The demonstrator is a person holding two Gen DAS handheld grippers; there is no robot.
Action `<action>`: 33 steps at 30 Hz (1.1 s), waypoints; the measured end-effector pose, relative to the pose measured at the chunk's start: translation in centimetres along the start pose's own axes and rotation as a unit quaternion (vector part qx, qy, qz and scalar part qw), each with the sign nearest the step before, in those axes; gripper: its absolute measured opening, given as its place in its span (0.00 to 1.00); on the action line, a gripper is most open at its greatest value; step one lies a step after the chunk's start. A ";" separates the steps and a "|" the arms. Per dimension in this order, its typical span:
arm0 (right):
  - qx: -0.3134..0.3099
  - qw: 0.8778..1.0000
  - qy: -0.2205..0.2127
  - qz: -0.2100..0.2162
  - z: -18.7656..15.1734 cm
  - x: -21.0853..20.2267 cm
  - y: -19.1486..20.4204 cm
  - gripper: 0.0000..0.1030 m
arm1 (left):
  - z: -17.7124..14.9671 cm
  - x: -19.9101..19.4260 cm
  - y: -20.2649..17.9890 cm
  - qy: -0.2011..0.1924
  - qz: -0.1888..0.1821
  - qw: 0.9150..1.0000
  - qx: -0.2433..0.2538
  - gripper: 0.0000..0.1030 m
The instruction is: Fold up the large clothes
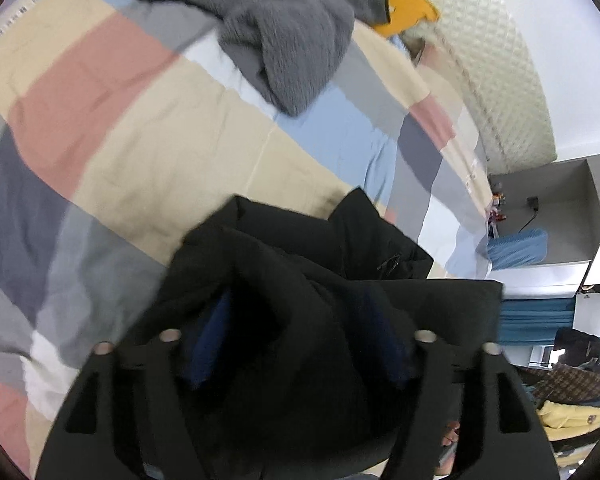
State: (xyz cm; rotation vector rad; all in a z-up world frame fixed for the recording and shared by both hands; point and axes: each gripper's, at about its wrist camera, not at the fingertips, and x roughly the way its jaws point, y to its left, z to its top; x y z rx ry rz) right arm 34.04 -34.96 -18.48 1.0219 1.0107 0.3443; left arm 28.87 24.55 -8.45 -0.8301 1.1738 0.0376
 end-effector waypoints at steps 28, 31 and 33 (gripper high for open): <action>-0.402 0.897 -0.074 -0.167 -11.9 8.9 13.3 0.65 | -10.2 8.6 -12.7 -0.141 0.115 0.910 0.372 0.72; -0.399 0.896 -0.077 -0.182 -9.7 10.7 13.2 0.65 | -8.6 10.7 -14.1 -0.144 0.133 0.906 0.374 0.73; -0.396 0.895 -0.075 -0.190 -8.7 11.7 13.2 0.65 | -7.9 11.8 -14.8 -0.145 0.147 0.904 0.373 0.73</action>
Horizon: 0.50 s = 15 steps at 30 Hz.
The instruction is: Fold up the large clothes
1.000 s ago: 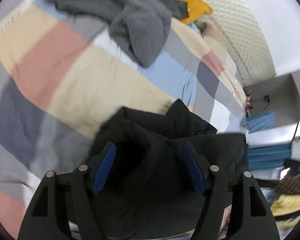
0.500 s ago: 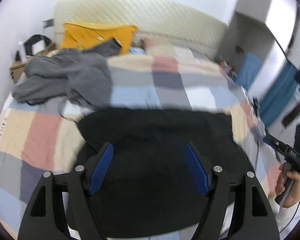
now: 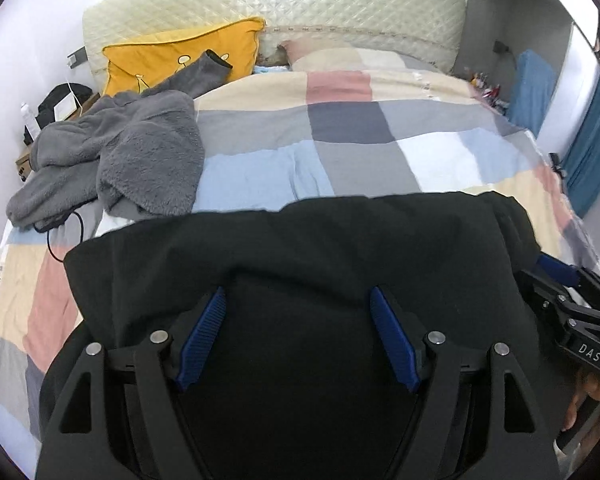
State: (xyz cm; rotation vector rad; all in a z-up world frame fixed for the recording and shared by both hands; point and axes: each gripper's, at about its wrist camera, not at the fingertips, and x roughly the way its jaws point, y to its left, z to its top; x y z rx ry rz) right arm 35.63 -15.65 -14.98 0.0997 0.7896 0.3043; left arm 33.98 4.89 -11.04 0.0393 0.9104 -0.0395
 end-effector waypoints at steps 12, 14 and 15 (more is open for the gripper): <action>0.013 0.999 0.024 -0.020 1.3 5.0 -1.0 0.72 | 1.6 4.8 -1.6 -0.003 0.066 0.998 0.018 0.73; 0.010 1.000 0.022 -0.016 1.2 4.0 -1.1 0.72 | 1.4 4.3 -1.5 -0.005 0.065 0.998 0.024 0.73; 0.006 1.000 0.015 -0.013 0.9 3.1 -1.2 0.72 | 1.1 3.8 -1.2 -0.008 0.061 0.998 0.020 0.73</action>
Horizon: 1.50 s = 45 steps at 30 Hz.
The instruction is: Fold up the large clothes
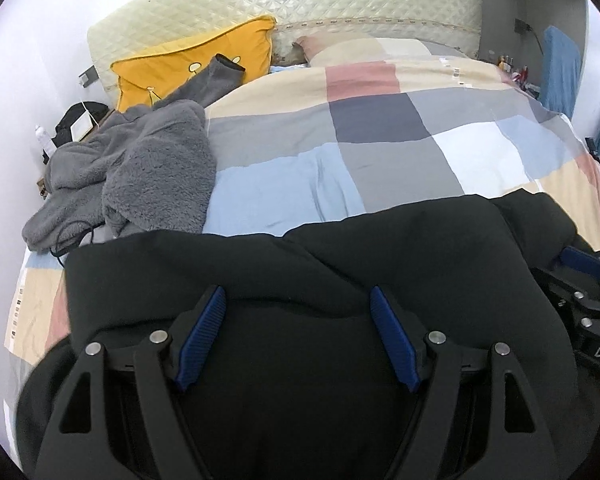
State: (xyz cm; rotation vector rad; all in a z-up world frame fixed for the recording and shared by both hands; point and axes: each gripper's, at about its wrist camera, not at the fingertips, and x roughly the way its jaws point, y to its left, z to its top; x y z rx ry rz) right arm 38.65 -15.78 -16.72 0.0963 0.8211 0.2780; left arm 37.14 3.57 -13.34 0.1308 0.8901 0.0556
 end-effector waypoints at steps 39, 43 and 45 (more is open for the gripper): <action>0.009 0.995 -0.089 -0.039 -3.2 -8.7 -4.8 0.93 | -3.9 -3.5 6.7 -0.034 0.024 0.996 -0.074 0.81; -0.001 0.992 -0.123 -0.035 -1.9 -13.4 -3.0 0.98 | -2.8 -8.1 6.8 -0.057 0.006 0.995 -0.086 0.83; -0.006 0.989 -0.143 -0.030 -1.2 -16.4 -1.8 0.99 | -2.2 -10.6 6.6 -0.073 -0.001 0.994 -0.081 0.85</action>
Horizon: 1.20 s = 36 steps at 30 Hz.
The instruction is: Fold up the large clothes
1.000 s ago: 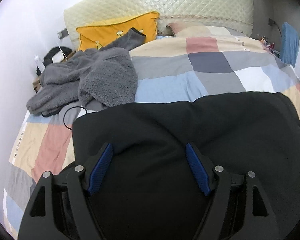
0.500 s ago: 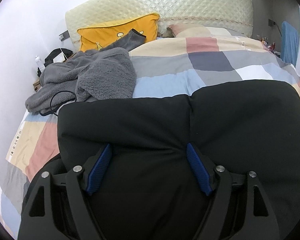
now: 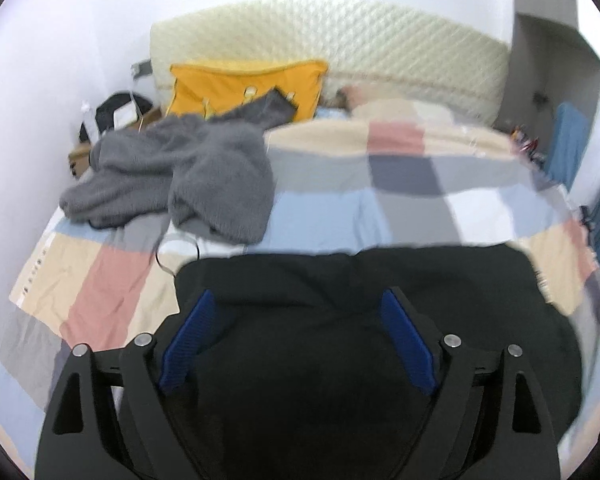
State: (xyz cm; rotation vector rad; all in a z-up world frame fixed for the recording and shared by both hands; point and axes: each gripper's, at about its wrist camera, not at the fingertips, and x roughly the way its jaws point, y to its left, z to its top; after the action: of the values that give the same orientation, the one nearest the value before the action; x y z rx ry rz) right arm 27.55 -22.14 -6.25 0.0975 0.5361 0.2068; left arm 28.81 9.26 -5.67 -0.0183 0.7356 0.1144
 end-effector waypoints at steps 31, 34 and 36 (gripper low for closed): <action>-0.036 0.981 -0.184 0.055 0.5 -29.0 9.6 1.00 | -3.7 -31.3 -2.8 -0.145 -0.119 0.981 0.044 1.00; -0.041 0.980 -0.187 0.054 -0.6 -29.9 10.2 1.00 | -4.7 -31.9 -2.8 -0.149 -0.125 0.980 0.037 1.00; -0.040 0.980 -0.187 0.057 -1.5 -30.2 10.3 1.00 | -5.6 -32.0 -2.8 -0.151 -0.125 0.980 0.030 1.00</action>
State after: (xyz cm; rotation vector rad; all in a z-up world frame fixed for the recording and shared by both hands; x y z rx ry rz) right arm -0.31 -18.75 8.98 0.0863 0.1458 0.3145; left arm 1.89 3.01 11.57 -0.0347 0.4287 -0.1434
